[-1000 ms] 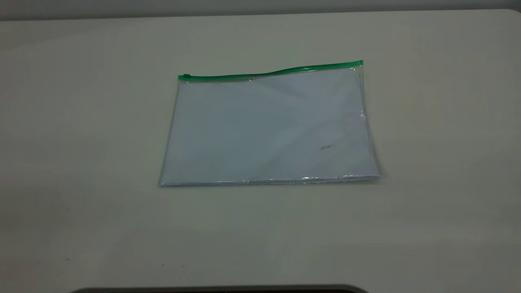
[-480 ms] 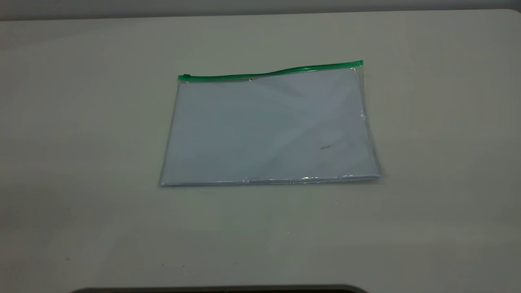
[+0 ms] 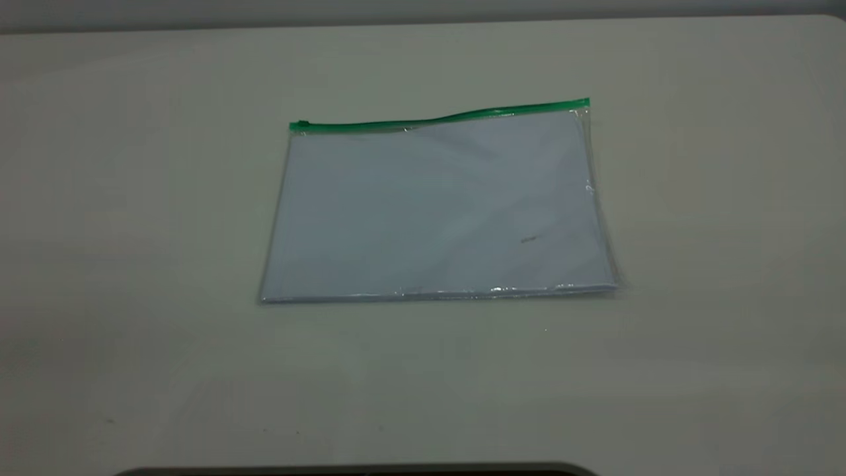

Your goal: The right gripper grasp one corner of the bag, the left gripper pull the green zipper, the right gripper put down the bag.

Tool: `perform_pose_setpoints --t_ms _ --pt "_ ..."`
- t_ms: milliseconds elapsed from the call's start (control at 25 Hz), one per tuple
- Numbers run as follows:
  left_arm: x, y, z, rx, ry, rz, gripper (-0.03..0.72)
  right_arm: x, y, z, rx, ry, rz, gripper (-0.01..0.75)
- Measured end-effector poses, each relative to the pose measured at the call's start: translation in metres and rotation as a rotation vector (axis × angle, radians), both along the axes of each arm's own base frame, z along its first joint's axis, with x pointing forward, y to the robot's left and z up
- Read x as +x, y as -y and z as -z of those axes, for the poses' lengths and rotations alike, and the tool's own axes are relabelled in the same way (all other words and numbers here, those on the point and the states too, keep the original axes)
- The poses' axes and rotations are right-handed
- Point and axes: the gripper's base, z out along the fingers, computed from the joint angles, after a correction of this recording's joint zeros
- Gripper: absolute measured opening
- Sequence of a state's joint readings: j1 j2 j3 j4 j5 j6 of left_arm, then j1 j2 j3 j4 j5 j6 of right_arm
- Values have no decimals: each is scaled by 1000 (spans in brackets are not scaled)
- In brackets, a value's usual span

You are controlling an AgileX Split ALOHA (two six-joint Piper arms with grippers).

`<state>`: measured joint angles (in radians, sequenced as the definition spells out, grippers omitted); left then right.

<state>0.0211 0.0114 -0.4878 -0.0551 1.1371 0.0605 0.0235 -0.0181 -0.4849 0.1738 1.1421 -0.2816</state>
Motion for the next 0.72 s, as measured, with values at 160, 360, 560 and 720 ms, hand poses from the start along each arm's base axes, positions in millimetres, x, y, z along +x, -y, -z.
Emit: perform_pose_setpoints --t_ms 160,360,560,720 --pt "-4 -2 1 -11 27 -38 586 0 0 0 0 0 0 564" --pt "-4 -2 1 -4 28 -36 586 0 0 0 0 0 0 564" --pt "-4 -2 1 -3 28 -35 586 0 0 0 0 0 0 564" --pt "-4 -2 1 -3 28 -35 586 0 0 0 0 0 0 564"
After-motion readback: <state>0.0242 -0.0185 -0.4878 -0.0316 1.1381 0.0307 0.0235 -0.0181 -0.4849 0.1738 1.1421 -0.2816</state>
